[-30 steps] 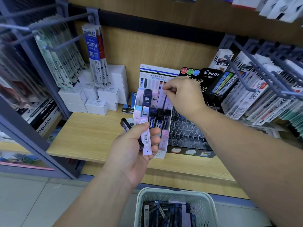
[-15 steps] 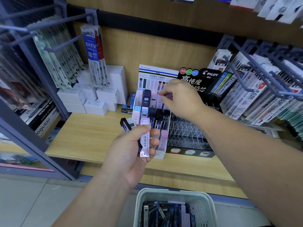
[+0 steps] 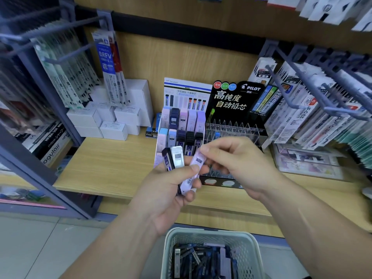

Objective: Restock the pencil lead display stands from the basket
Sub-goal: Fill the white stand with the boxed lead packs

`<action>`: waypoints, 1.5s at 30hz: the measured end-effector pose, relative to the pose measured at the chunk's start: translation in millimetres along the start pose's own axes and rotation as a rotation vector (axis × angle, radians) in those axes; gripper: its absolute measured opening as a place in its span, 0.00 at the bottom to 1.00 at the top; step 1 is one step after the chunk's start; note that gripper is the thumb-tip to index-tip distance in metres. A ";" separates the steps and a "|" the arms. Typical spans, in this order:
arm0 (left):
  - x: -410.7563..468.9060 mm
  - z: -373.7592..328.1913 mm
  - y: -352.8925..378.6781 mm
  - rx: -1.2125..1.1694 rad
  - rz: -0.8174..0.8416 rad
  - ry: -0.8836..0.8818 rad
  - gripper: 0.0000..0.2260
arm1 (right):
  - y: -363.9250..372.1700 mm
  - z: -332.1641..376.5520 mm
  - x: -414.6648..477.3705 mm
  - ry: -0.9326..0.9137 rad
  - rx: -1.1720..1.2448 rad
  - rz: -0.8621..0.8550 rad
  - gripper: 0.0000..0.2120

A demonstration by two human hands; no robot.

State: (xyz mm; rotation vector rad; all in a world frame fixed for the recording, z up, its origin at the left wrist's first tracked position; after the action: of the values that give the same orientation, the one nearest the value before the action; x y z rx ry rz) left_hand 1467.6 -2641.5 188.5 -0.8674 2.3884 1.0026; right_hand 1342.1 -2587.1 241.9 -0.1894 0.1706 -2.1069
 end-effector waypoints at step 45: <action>5.2 11.3 -43.9 -0.127 -0.107 -0.070 0.12 | 27.3 -22.8 16.6 -0.561 -0.963 0.124 0.04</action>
State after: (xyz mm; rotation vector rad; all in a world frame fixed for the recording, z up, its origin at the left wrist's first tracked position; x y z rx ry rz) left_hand 1495.0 -2659.2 156.7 -0.9778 2.2152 1.1332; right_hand 1351.7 -2614.3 215.3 -1.2754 0.8171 -1.6153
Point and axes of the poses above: each hand's wrist, its own x-axis towards the middle knuckle, its own y-axis out of the palm, z = x × y, the point moved 10 cm from there along x, towards the middle knuckle, and after that the axes turned 11 degrees about -y, right-handed, at the moved point
